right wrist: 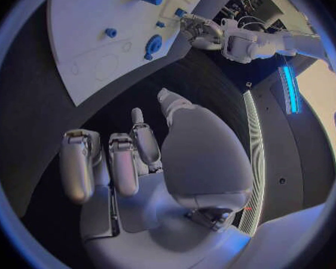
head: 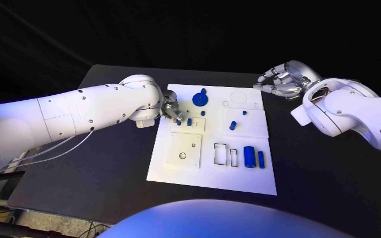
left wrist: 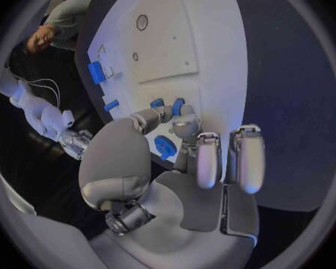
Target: Assemble the parts on the task board
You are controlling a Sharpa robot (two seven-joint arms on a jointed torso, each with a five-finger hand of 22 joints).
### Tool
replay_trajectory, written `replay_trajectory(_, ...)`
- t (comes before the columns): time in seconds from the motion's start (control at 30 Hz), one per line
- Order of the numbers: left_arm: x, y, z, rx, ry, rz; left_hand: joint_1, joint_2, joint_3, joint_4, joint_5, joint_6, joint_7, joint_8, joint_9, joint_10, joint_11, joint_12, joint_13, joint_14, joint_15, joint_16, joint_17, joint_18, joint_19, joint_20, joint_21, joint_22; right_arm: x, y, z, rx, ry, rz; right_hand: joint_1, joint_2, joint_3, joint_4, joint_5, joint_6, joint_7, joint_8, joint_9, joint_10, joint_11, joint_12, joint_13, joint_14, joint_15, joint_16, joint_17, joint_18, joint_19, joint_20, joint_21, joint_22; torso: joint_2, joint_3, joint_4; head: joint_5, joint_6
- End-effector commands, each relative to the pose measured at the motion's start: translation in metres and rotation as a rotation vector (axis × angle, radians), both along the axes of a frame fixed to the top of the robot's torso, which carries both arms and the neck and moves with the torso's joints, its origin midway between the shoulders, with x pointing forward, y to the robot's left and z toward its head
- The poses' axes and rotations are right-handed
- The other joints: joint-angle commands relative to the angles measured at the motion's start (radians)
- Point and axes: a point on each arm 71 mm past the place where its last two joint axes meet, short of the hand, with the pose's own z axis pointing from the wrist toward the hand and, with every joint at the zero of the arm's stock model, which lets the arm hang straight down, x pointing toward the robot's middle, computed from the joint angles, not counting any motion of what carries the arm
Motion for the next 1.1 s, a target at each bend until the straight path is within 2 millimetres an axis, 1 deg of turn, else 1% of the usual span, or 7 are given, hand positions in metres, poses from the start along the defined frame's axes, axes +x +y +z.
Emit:
replay_trajectory(0.03, -0.006, -0.001, -0.010, 0.016, 0.064, -0.020, -0.016, -0.005, -0.009, 0.008, -0.018, 0.006, -0.008, -0.006, -0.003, 0.000, -0.005, -0.006, -0.001, 0.106, -0.007, 0.004, 0.263, -0.014, 0.069, -0.007, 0.003, 0.240, 0.000, 0.001, 0.000, -0.005, -0.005, 0.010, -0.011, -0.003, 0.005, -0.003, 0.005, -0.009, 0.000, 0.005, 0.001, -0.007, 0.002, -0.003, -0.001, 0.093, -0.006, -0.005, 0.222, 0.018, 0.035, -0.007, -0.005, 0.206, -0.001, 0.0000, 0.0008, 0.000, 0.000)
replay_trajectory(0.1, -0.006, 0.000, -0.010, 0.019, 0.065, -0.017, -0.034, -0.010, -0.022, 0.020, -0.044, 0.010, -0.008, -0.008, -0.008, -0.001, -0.005, -0.006, -0.001, 0.106, -0.008, 0.004, 0.263, -0.014, 0.070, -0.008, 0.004, 0.241, 0.000, 0.001, 0.000, -0.005, -0.006, 0.009, -0.011, -0.003, 0.005, -0.003, 0.005, -0.009, 0.000, 0.005, 0.001, -0.007, 0.002, -0.003, -0.001, 0.093, -0.006, -0.005, 0.222, 0.018, 0.035, -0.007, -0.005, 0.206, -0.001, -0.0002, 0.0003, 0.000, 0.000)
replay_trajectory(0.17, -0.005, 0.001, -0.010, 0.022, 0.064, -0.014, -0.039, -0.012, -0.028, 0.025, -0.055, 0.011, -0.008, -0.009, -0.010, -0.001, -0.005, -0.004, 0.000, 0.106, -0.008, 0.004, 0.263, -0.014, 0.070, -0.009, 0.003, 0.241, 0.000, 0.000, 0.000, -0.004, -0.007, 0.009, -0.013, -0.004, 0.004, -0.002, 0.005, -0.011, 0.001, 0.005, 0.001, -0.008, 0.002, -0.004, -0.002, 0.093, -0.006, -0.005, 0.221, 0.018, 0.034, -0.007, -0.007, 0.205, -0.001, -0.0003, 0.0002, 0.000, 0.000)
replay_trajectory(0.33, -0.004, 0.003, -0.010, 0.029, 0.061, -0.009, -0.056, -0.017, -0.058, 0.043, -0.096, 0.016, -0.008, -0.011, -0.015, -0.003, -0.005, -0.004, -0.001, 0.106, -0.009, 0.004, 0.263, -0.014, 0.070, -0.010, 0.002, 0.241, 0.000, 0.000, 0.000, -0.004, -0.007, 0.007, -0.014, -0.004, 0.004, -0.002, 0.004, -0.011, 0.001, 0.005, 0.002, -0.009, 0.002, -0.005, -0.004, 0.093, -0.006, -0.006, 0.220, 0.018, 0.034, -0.007, -0.008, 0.204, 0.000, -0.0004, 0.0004, -0.001, 0.000)
replay_trajectory(0.47, -0.004, 0.004, -0.011, 0.033, 0.059, -0.008, -0.061, -0.021, -0.080, 0.054, -0.110, 0.018, -0.008, -0.011, -0.018, -0.003, -0.004, -0.002, 0.000, 0.106, -0.009, 0.004, 0.263, -0.014, 0.070, -0.011, 0.002, 0.241, 0.000, 0.000, 0.000, -0.004, -0.008, 0.007, -0.015, -0.005, 0.003, -0.002, 0.004, -0.012, 0.001, 0.005, 0.002, -0.010, 0.002, -0.006, -0.004, 0.092, -0.006, -0.006, 0.219, 0.019, 0.033, -0.007, -0.009, 0.204, 0.000, -0.0005, 0.0005, 0.000, 0.000)
replay_trajectory(0.9, -0.003, 0.007, -0.009, 0.032, 0.039, 0.004, -0.058, -0.015, -0.135, 0.080, -0.117, 0.025, -0.009, -0.004, -0.018, -0.001, -0.005, 0.002, 0.002, 0.106, -0.011, 0.004, 0.263, -0.014, 0.072, -0.012, 0.004, 0.243, 0.000, -0.001, 0.000, -0.004, -0.009, 0.005, -0.018, -0.005, 0.002, -0.001, 0.003, -0.013, 0.001, 0.004, 0.003, -0.010, 0.002, -0.006, -0.004, 0.092, -0.006, -0.008, 0.215, 0.019, 0.032, -0.007, -0.012, 0.202, 0.000, -0.0005, -0.0006, 0.000, 0.000)
replay_trajectory(1.1, -0.003, 0.009, -0.006, 0.016, 0.027, 0.010, -0.055, -0.003, -0.201, 0.131, -0.150, 0.021, -0.008, 0.003, -0.018, -0.002, -0.005, 0.006, 0.003, 0.106, -0.011, 0.004, 0.263, -0.014, 0.071, -0.012, 0.001, 0.242, 0.000, -0.001, 0.000, -0.004, -0.010, 0.004, -0.019, -0.005, 0.002, 0.000, 0.003, -0.014, 0.001, 0.004, 0.003, -0.011, 0.002, -0.006, -0.005, 0.091, -0.006, -0.009, 0.213, 0.020, 0.031, -0.007, -0.014, 0.202, 0.000, 0.0001, -0.0006, -0.001, 0.000)
